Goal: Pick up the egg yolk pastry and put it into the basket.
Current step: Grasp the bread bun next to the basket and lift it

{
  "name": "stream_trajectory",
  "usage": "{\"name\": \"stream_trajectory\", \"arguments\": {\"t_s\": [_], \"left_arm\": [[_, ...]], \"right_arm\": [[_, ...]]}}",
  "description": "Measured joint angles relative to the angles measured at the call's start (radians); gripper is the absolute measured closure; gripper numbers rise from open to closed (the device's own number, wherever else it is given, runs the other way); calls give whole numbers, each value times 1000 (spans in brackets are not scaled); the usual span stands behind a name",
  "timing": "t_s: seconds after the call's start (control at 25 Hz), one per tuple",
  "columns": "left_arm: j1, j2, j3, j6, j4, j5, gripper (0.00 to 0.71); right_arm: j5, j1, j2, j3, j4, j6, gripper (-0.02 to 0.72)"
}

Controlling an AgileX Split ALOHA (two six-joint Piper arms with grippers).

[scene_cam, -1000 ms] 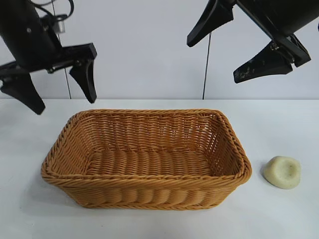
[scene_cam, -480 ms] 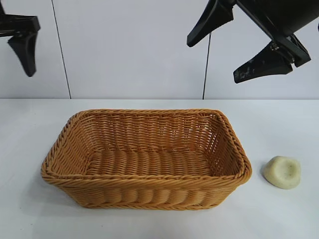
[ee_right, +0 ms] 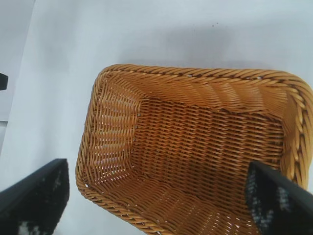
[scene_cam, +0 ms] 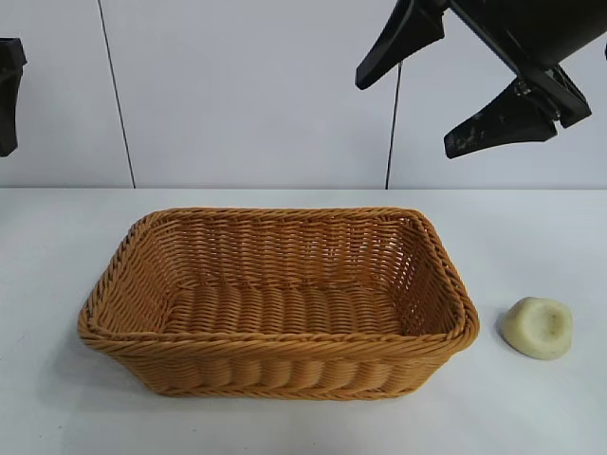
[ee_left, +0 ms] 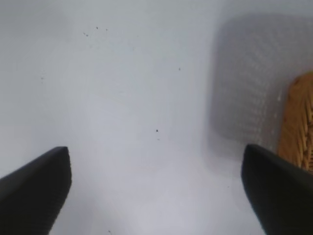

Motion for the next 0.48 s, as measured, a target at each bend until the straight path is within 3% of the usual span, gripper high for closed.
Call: {"name": "stream_trajectory", "arguments": {"t_s": [0.48], "left_arm": [[0, -664, 580, 8, 0, 8, 32]], "right_arm": [[15, 0, 0, 0, 0, 0, 8]]}}
